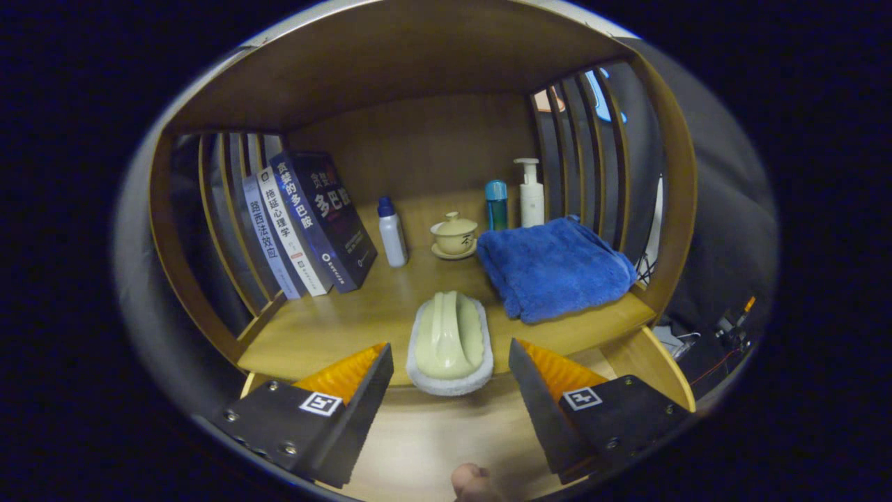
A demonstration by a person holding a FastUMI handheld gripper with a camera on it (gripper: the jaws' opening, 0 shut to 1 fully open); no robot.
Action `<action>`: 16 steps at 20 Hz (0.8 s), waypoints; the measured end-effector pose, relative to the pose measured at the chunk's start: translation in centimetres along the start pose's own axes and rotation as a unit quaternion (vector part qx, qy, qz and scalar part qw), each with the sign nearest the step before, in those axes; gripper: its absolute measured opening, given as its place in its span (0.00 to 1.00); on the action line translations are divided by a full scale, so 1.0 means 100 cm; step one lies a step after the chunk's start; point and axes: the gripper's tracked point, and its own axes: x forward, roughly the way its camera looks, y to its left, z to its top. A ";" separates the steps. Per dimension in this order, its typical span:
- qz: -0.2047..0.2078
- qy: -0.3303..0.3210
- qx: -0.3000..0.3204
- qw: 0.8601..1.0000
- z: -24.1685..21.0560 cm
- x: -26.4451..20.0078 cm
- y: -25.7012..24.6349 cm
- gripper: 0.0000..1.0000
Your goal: Pull open the drawer, take out the items inside it, and place them on the countertop above the cabinet.
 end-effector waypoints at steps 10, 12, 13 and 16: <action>0.037 -0.028 0.000 0.999 -0.006 -0.085 -0.009 0.99; 0.042 -0.031 0.001 0.999 -0.015 -0.100 -0.012 0.99; 0.041 -0.034 0.001 0.999 -0.015 -0.102 -0.013 0.99; 0.047 -0.043 -0.008 0.998 -0.031 -0.125 -0.016 0.99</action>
